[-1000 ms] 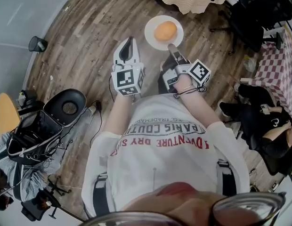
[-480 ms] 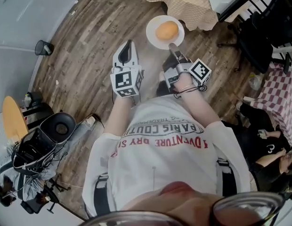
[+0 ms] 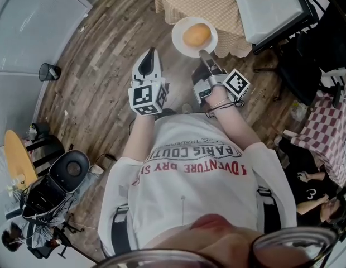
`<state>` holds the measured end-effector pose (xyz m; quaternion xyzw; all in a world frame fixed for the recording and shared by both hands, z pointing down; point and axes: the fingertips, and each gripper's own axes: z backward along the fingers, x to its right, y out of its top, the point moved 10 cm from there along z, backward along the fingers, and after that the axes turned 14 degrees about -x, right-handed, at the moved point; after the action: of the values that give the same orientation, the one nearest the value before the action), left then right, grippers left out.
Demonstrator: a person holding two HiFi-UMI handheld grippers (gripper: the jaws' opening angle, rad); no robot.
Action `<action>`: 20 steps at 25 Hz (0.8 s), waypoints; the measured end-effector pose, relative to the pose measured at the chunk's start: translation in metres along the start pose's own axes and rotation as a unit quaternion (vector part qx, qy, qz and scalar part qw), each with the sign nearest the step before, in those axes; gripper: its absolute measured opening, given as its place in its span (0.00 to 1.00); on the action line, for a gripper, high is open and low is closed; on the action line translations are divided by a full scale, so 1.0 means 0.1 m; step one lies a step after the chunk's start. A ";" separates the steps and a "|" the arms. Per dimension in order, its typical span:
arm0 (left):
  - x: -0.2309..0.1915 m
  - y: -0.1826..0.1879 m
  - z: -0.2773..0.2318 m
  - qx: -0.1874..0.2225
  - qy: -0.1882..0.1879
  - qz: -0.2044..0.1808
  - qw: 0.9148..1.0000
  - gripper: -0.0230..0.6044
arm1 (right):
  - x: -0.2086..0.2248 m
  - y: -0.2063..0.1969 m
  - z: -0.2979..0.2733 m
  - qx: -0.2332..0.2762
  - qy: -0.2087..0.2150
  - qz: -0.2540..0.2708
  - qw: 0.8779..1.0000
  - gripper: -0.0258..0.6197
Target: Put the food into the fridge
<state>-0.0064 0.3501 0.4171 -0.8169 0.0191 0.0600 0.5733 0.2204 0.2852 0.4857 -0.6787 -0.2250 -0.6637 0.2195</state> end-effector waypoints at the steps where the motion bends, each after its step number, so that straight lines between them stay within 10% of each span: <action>1: -0.02 0.04 -0.10 -0.005 0.003 0.000 1.000 0.08 | 0.00 0.08 -0.06 0.001 0.001 -0.004 1.000 0.09; 6: -0.11 0.21 -0.60 -0.018 0.008 -0.005 1.000 0.08 | 0.08 0.38 -0.31 0.011 0.002 -0.012 1.000 0.09; 20: -1.01 0.94 -2.42 -0.035 -0.123 -0.036 0.991 0.08 | 0.07 1.04 -1.85 0.113 -0.013 -0.025 0.993 0.09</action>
<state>-0.0976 0.0867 0.4222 -0.8231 -0.0832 0.1401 0.5439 0.1342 0.0920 0.4966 -0.6527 -0.3180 -0.6303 0.2750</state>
